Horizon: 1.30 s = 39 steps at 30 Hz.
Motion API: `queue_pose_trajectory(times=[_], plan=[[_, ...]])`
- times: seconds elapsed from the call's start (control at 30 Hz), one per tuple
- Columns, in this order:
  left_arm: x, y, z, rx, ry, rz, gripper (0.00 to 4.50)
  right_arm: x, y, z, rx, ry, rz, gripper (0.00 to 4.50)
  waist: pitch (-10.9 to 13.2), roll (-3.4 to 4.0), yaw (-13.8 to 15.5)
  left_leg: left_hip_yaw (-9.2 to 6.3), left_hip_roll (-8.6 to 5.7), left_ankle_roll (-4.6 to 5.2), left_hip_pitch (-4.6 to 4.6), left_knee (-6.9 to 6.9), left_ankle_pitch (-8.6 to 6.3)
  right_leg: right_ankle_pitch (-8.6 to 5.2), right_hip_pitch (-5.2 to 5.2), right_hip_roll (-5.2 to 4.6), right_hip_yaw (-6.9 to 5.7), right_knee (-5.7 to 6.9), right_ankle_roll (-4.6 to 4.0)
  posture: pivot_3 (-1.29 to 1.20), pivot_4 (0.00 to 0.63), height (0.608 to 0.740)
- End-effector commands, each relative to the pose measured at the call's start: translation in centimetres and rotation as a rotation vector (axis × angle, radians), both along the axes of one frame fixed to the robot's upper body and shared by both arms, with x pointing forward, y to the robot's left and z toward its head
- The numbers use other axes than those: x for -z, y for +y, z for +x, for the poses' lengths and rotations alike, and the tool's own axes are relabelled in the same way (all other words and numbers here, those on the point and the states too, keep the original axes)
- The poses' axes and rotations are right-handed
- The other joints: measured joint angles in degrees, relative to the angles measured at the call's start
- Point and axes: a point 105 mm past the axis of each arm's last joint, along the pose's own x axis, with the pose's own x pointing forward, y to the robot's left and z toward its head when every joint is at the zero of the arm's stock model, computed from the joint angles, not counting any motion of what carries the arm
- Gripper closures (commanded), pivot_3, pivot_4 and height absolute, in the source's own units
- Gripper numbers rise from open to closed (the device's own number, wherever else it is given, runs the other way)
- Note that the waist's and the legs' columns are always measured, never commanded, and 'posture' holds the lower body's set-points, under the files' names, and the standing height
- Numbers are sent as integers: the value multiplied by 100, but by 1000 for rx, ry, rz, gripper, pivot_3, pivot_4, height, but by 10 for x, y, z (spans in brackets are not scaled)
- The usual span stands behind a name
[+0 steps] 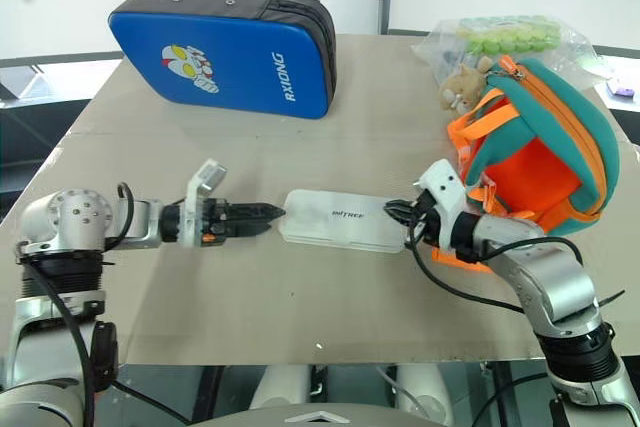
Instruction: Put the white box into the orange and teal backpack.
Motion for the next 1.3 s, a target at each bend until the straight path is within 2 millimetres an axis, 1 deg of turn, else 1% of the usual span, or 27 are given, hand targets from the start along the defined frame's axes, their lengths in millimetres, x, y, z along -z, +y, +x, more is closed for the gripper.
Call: queue_pose_trajectory(times=[0.03, 0.07, 0.13, 0.23, 0.4, 0.57, 0.73, 0.77, 0.8, 0.83, 0.9, 0.93, 1.0, 1.17, 1.27, 1.3], plan=[[7, -5, 5, -10, 14, 25, 49, -3, -24, 9, 128, -35, -87, 4500, 0, 0, 11, -1, -1, 0, 2, 0, 0, 0, 1, 0, 0, 1, 0, 0, 150, 740], [9, -7, 6, -11, 15, 29, 49, 1, -29, 11, 149, -28, -119, 4500, -1, 2, 11, -1, -1, 0, 2, 0, 0, 0, 1, 0, 0, 1, -1, 0, 150, 740], [10, -11, 8, -6, 22, 26, 49, 10, -31, 12, 154, -3, -166, 4500, -3, 3, 37, -3, -5, 0, 5, 0, 0, 0, 3, -3, 0, 1, -1, 0, 150, 740], [15, -20, 9, 18, 32, 37, 49, 25, -26, 12, 130, 27, -233, 4500, -4, 4, 56, -4, -8, 0, 6, 0, 0, 0, 4, -4, 1, 1, -1, 0, 150, 740], [19, -31, 13, 45, 49, 32, 49, 43, -5, 14, 37, 83, -248, 4500, -5, 6, 113, -6, -11, 1, 7, 1, 0, 0, 6, -4, 2, 1, -1, 0, 150, 740], [25, -39, 12, 63, 75, -1, 49, 47, 10, 17, -2, 82, -223, 4500, -11, 5, 108, -9, -14, 1, 14, 2, 0, 0, 16, -6, 1, 0, 0, 0, 150, 740], [34, -47, 8, 86, 110, -37, 49, 48, 14, 20, 0, 73, -209, 4500, -25, 10, 111, -15, -14, 1, 18, 2, 1, 0, 22, -6, -2, 1, 0, 0, 150, 740], [35, -47, 7, 89, 116, -45, 547, 48, 14, 20, 0, 73, -209, 4500, -26, 11, 108, -15, -15, 1, 18, 3, 1, 0, 23, -7, -2, 1, 0, 0, 150, 740], [35, -47, 6, 87, 121, -59, 825, 49, 14, 19, -1, 72, -211, 4500, -26, 11, 104, -14, -15, 1, 18, 3, 1, 0, 23, -8, -2, 0, 0, 0, 150, 740], [35, -46, 6, 84, 126, -71, 1427, 50, 14, 19, -2, 72, -211, 4500, -26, 11, 98, -13, -15, 1, 17, 3, 1, 0, 23, -8, -1, -1, 0, 0, 150, 740], [35, -45, 5, 77, 132, -89, 2211, 50, 14, 18, -4, 72, -209, 4500, -29, 5, 105, -14, -15, 1, 16, 2, 0, -1, 22, -8, -1, -1, 0, 0, 150, 740], [36, -45, 5, 73, 134, -93, 2675, 50, 15, 17, -5, 70, -207, 4500, -36, -5, 117, -19, -15, 1, 15, 3, 0, -1, 23, -8, -8, -1, 0, 0, 150, 740], [37, -44, 5, 68, 135, -102, 3205, 49, 16, 16, -8, 62, -198, 4500, -47, -18, 119, -28, -15, 1, 17, 3, 1, -1, 31, -9, -17, -3, 0, 0, 150, 740], [38, -44, 3, 51, 133, -137, 3233, 42, 21, 14, -14, 39, -157, 4500, -51, -23, 109, -28, -19, 1, 18, 5, 1, -1, 34, -16, -17, -4, 0, 0, 150, 740], [39, -42, 2, 35, 125, -152, 3234, 37, 19, 14, 0, 11, -134, 4500, -51, -23, 110, -29, -19, 1, 17, 5, 0, -1, 34, -16, -18, -4, 0, 0, 150, 740], [39, -42, 1, 29, 120, -156, 3234, 33, 15, 14, 20, 3, -117, 4500, -51, -23, 109, -29, -19, 1, 16, 5, 0, -1, 34, -16, -18, -4, 0, 0, 150, 740]])
